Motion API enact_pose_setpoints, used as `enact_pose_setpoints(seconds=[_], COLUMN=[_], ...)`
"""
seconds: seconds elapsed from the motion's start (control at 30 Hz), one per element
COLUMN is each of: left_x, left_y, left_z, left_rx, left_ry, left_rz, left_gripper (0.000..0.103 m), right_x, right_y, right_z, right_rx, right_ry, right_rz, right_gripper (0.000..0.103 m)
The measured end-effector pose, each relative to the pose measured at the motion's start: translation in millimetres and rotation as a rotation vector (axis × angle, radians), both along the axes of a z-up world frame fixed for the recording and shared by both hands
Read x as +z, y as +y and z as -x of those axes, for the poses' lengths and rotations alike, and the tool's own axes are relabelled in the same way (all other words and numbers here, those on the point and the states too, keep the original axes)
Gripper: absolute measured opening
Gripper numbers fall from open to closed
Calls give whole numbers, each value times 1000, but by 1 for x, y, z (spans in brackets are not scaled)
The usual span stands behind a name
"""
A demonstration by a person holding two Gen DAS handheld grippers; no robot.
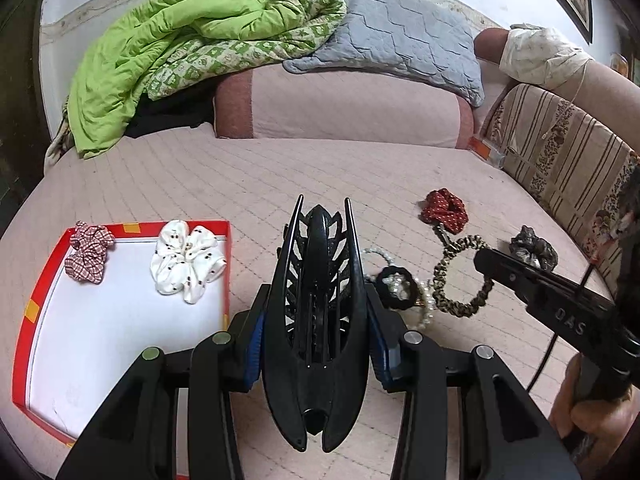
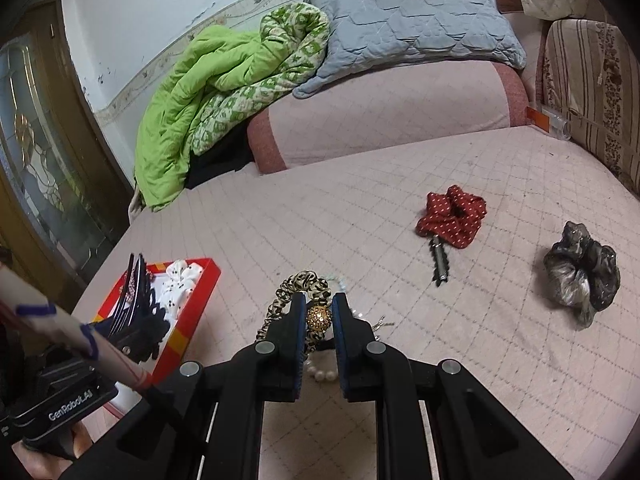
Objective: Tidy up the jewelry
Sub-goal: 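Lift and carry the claw clip and leopard bracelet toward the tray with both grippers, then release the claw clip in the tray with the left gripper while the right releases the bracelet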
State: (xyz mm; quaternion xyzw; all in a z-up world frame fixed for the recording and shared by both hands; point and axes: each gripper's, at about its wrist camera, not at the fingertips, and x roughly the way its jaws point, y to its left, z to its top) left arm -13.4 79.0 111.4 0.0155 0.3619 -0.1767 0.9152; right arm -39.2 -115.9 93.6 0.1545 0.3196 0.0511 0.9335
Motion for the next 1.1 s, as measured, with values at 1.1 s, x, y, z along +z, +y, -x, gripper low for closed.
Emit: enact_pose_setpoints(seconds=[1.1], left_x=[-12], left_y=[210], left_z=[-33], left_rx=[326], left_ry=[48], left_rz=[133], left_gripper=[42], right_x=[22], right_y=[158], right_z=[-30], right_rx=[268], right_ry=[15], right_rz=[-1], right_gripper=[14])
